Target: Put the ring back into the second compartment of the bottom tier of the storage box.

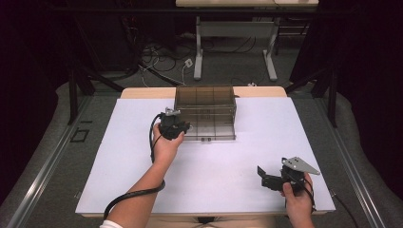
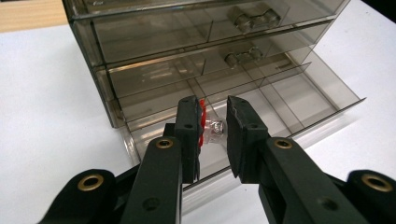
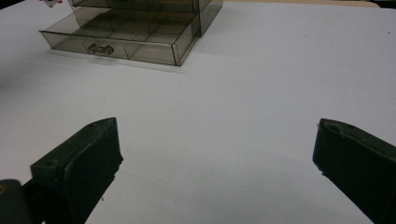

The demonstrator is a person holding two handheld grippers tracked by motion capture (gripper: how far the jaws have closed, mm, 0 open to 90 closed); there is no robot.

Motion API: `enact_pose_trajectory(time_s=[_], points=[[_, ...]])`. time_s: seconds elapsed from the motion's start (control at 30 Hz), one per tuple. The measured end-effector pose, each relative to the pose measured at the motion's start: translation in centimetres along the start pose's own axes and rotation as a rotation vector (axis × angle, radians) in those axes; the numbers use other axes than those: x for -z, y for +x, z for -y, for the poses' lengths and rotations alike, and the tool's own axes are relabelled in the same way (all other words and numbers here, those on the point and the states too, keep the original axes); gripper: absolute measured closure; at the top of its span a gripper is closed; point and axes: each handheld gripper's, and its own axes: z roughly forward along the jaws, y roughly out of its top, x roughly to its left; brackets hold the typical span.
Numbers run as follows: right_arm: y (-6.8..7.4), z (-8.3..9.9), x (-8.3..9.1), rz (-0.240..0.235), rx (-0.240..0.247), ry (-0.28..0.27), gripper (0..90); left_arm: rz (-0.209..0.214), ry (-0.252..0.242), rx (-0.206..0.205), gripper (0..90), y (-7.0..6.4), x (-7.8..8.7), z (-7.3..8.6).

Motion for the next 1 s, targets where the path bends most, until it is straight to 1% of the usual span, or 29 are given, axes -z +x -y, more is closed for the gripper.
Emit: enact_pose_trajectory(time_s=[0.07,0.13,0.23,0.33,0.47,0.57,0.6,0.67,0.7,0.73,0.83,0.87,1.0], points=[[0.0,0.0,0.0,0.000,-0.006,0.001,0.5,-0.001,0.005,0.009,75.2,0.2,-0.2,0.0],[0.0,0.1,-0.2,-0.002,-0.003,-0.015,0.5,-0.007,0.012,0.012,75.2,0.2,-0.4,0.0],[0.1,0.0,-0.1,-0.003,-0.007,-0.005,0.6,-0.013,0.022,0.012,75.2,0.3,-0.6,0.0],[0.0,0.1,-0.2,-0.005,-0.003,-0.013,0.6,-0.012,0.023,0.023,75.2,0.3,-0.9,-0.1],[0.0,0.1,-0.2,-0.002,-0.008,-0.014,0.5,-0.013,0.033,0.023,75.2,0.2,-1.1,-0.2],[0.0,0.1,-0.2,-0.002,-0.006,-0.013,0.6,-0.017,0.038,0.031,75.2,0.2,-1.4,-0.1],[0.0,0.1,-0.2,-0.005,-0.004,-0.010,0.6,-0.015,0.040,0.042,75.2,0.1,-1.5,-0.1],[0.0,0.1,-0.2,-0.002,-0.006,-0.013,0.6,-0.025,0.047,0.039,75.2,0.1,-1.7,0.0],[0.0,0.1,-0.2,-0.002,-0.006,-0.013,0.6,-0.023,0.046,0.049,75.2,0.1,-1.8,0.1],[0.0,0.1,-0.2,-0.002,-0.006,-0.013,0.6,-0.029,0.049,0.046,75.2,0.2,-1.8,0.1],[0.0,0.1,-0.2,-0.006,-0.005,-0.010,0.6,-0.029,0.052,0.062,75.2,0.3,-2.1,0.3],[0.0,0.1,-0.1,-0.006,-0.004,-0.010,0.6,-0.032,0.055,0.058,75.2,0.3,-2.1,0.3],[0.0,0.1,-0.2,-0.005,-0.005,-0.010,0.6,-0.036,0.060,0.066,75.1,0.5,-2.3,0.6]])
